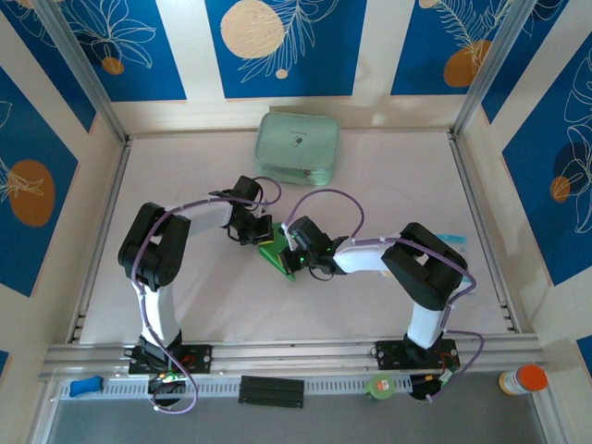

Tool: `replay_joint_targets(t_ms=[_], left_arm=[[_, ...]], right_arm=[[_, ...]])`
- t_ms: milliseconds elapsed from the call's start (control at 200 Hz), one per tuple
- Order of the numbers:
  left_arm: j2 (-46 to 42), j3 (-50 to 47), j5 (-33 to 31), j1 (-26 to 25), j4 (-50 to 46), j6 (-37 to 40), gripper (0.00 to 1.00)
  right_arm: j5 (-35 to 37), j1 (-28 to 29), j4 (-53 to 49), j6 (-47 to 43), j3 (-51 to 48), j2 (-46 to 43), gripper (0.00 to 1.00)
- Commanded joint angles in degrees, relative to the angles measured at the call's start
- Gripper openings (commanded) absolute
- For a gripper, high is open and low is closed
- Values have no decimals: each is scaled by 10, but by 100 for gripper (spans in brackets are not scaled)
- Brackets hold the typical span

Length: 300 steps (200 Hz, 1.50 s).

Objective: Fold a paper plane with a square sheet of paper (pick it up from the middle)
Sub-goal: Third fold the triangle at the center of the table.

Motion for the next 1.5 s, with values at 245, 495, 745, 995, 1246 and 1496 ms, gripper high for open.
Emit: replay_joint_targets(t_ms=[245,495,745,995,1246,1496], left_arm=[[3,19,7,-4,-14,4,3],[-31,20,-14,5,-9,-18,9],[-42,-11,-43,15,3,-33,11],[-14,-5,-37,16,5,-35,9],[2,-2,-36,15,-3,-30,7],[8,-1,-35,15,-4,-26,6]], right_arm=[[0,4,-21,7,20,24,0],[0,4,-28,11,19,26,0],[-35,1,-29,15,15,0,0],[-65,-3,-25,33,8,-19,0],[-71,-4,-26,39,16,-8,0],[-66,-3,-36,37,24,5,0]])
